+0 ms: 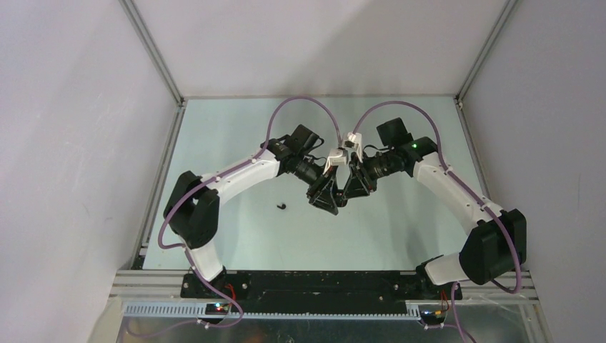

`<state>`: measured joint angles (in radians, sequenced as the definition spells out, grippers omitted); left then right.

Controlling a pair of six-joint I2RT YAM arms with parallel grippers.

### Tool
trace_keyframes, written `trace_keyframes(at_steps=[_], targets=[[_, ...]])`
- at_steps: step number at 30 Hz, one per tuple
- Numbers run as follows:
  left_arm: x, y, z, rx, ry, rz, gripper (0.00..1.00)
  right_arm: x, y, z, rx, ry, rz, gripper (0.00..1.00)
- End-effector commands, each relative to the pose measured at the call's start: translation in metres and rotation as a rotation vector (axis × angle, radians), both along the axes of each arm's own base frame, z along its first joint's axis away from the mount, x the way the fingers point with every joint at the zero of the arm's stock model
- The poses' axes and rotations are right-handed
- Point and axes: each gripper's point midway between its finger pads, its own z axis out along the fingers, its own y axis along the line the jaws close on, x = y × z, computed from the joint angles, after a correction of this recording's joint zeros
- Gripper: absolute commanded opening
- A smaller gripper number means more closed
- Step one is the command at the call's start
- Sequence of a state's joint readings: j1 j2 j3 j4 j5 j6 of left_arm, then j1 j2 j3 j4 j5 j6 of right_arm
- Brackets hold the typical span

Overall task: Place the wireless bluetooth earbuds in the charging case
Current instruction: Pick up the charging case at the center of the board.

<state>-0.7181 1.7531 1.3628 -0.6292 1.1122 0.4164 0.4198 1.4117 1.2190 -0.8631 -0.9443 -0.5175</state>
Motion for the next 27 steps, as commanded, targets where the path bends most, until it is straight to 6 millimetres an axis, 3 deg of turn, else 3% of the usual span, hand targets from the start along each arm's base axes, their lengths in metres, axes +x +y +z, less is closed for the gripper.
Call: trace_keyframes(at_steps=[1,9,14,18,20,27], targets=[[-0.006,-0.004,0.015,-0.052,-0.014,-0.026,0.58,-0.007,0.005,0.002,0.021,0.002,0.038,0.15],[-0.012,0.0,0.011,-0.039,0.0,-0.067,0.24,-0.005,0.005,0.003,0.019,-0.004,0.031,0.17],[-0.013,-0.002,0.014,-0.046,0.008,-0.068,0.2,-0.004,0.006,0.005,0.027,-0.002,0.024,0.23],[-0.012,-0.004,0.017,-0.052,0.017,-0.052,0.17,-0.002,0.006,0.012,0.055,-0.004,0.014,0.52],[-0.011,-0.005,0.02,-0.06,0.011,-0.039,0.17,0.001,0.002,0.02,0.086,-0.001,-0.001,0.61],[0.0,-0.007,0.047,-0.11,-0.094,0.022,0.16,0.018,-0.009,0.045,0.176,-0.018,-0.08,0.7]])
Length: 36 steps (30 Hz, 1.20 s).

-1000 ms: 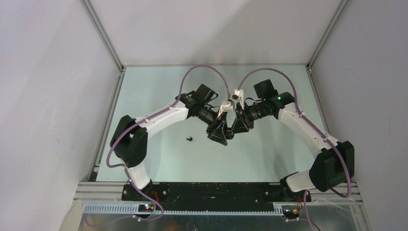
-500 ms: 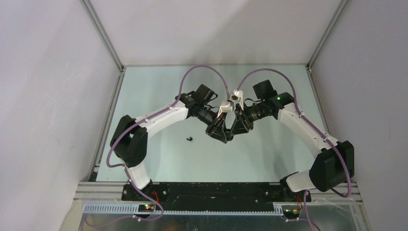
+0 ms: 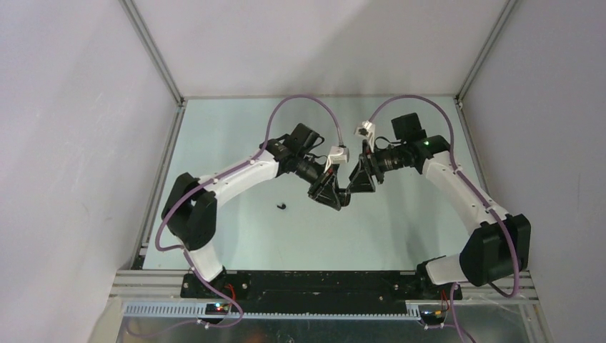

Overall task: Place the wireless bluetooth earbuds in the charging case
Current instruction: Pick up the charging case at the center of the board, then open the charging case.

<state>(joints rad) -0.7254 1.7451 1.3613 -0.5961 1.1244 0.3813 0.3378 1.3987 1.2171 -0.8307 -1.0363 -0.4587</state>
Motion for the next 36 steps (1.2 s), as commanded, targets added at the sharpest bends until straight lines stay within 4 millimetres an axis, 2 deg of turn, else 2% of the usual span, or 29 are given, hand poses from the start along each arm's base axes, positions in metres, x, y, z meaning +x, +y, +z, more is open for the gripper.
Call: trace_keyframes(at_steps=[1,6,9,10,11,12,13,14,15,16,18,21,22,24,28,36], targets=[[0.006,-0.004,0.045,-0.099,-0.11,0.039,0.16,0.01,0.0,0.032,0.094,-0.081,-0.033,0.71],[0.016,-0.006,0.069,-0.157,-0.098,0.128,0.17,0.022,0.0,0.054,0.122,-0.204,-0.071,0.8],[0.025,-0.01,0.082,-0.229,-0.104,0.175,0.17,0.019,0.002,0.064,0.151,-0.217,-0.061,0.81],[0.023,-0.008,0.079,-0.218,-0.052,0.197,0.17,0.017,0.003,0.065,0.158,-0.208,-0.058,0.81],[0.027,-0.01,0.088,-0.267,-0.081,0.204,0.17,0.016,0.004,0.065,0.165,-0.198,-0.049,0.81],[0.024,-0.009,0.083,-0.258,-0.034,0.216,0.17,0.015,0.005,0.065,0.169,-0.187,-0.046,0.81],[0.025,-0.011,0.09,-0.299,-0.054,0.216,0.17,0.013,0.006,0.064,0.176,-0.177,-0.037,0.81],[0.021,-0.01,0.086,-0.29,-0.008,0.221,0.16,0.013,0.006,0.065,0.184,-0.174,-0.035,0.81],[0.023,-0.011,0.094,-0.329,-0.029,0.218,0.16,0.009,0.007,0.064,0.194,-0.167,-0.025,0.81],[0.019,-0.01,0.091,-0.32,0.019,0.223,0.17,0.008,0.007,0.066,0.207,-0.172,-0.021,0.81],[0.017,-0.011,0.106,-0.406,0.007,0.207,0.17,0.0,0.008,0.062,0.228,-0.145,-0.003,0.79],[0.01,-0.009,0.115,-0.459,0.086,0.202,0.17,-0.007,0.007,0.064,0.251,-0.133,0.018,0.78],[0.009,-0.008,0.125,-0.522,0.047,0.185,0.17,-0.01,0.007,0.064,0.256,-0.132,0.023,0.77],[0.005,-0.006,0.131,-0.56,0.068,0.172,0.17,-0.011,0.006,0.065,0.264,-0.133,0.022,0.76],[0.008,-0.009,0.127,-0.547,0.093,0.186,0.17,-0.011,0.001,0.072,0.294,-0.119,0.01,0.75],[0.017,-0.015,0.098,-0.457,0.095,0.232,0.15,-0.007,-0.009,0.089,0.326,-0.153,-0.041,0.74]])
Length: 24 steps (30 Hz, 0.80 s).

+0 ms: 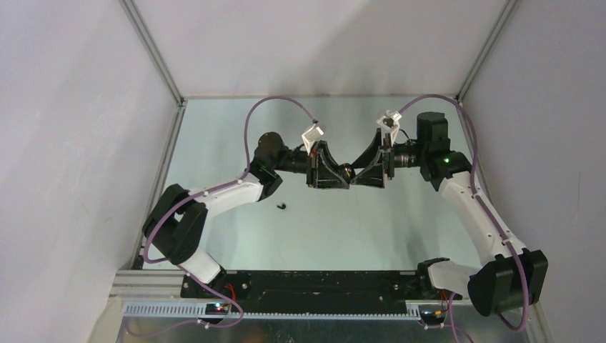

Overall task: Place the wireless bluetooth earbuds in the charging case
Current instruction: Open the charging case.

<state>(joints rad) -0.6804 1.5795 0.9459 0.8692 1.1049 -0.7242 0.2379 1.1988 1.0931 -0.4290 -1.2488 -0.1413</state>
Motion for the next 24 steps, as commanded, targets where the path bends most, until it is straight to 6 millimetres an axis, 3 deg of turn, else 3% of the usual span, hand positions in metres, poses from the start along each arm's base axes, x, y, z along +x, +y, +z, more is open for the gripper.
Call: trace_keyframes(at_steps=[1,10,14,21,24], targets=[[0.003,-0.002,-0.003,0.006,-0.028,0.009,0.15,-0.002,-0.003,0.017,0.046,-0.061,-0.012,0.74],[-0.001,-0.005,-0.004,0.006,-0.02,-0.01,0.15,0.005,0.001,0.009,0.054,-0.022,-0.022,0.65],[-0.001,-0.006,-0.004,0.006,-0.02,-0.01,0.15,0.001,0.004,0.01,0.059,-0.016,-0.002,0.5],[0.0,-0.006,-0.003,0.006,-0.016,-0.012,0.15,-0.006,0.009,0.007,0.055,-0.005,0.032,0.42],[0.0,-0.006,-0.003,0.007,-0.016,-0.011,0.15,-0.008,0.009,0.006,0.059,-0.008,0.051,0.33]])
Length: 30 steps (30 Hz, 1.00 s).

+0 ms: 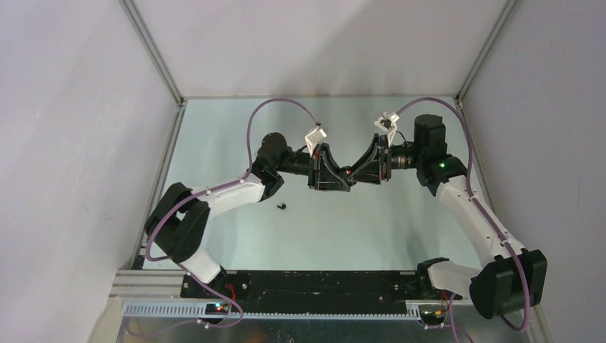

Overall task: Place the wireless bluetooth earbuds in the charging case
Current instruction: Open the charging case.

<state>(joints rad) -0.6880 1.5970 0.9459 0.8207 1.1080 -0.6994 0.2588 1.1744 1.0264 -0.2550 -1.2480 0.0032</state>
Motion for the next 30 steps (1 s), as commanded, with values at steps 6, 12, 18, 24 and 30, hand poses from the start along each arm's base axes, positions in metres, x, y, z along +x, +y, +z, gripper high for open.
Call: trace_keyframes(at_steps=[6,12,18,24,30], targets=[[0.001,-0.002,0.012,-0.03,-0.044,0.002,0.15,-0.009,0.001,0.006,0.026,-0.041,0.062,0.09],[0.005,0.001,0.007,-0.008,-0.071,0.019,0.43,-0.01,-0.008,0.016,0.038,-0.074,0.036,0.03],[0.029,0.019,-0.008,0.105,-0.286,0.123,0.89,-0.004,-0.022,0.027,0.039,-0.128,-0.039,0.02],[0.089,0.08,0.004,0.405,-0.591,0.518,0.99,0.01,-0.039,0.033,0.018,-0.175,-0.137,0.02],[0.134,0.15,0.061,0.438,-0.676,0.985,0.99,0.018,-0.049,0.035,-0.007,-0.206,-0.201,0.02]])
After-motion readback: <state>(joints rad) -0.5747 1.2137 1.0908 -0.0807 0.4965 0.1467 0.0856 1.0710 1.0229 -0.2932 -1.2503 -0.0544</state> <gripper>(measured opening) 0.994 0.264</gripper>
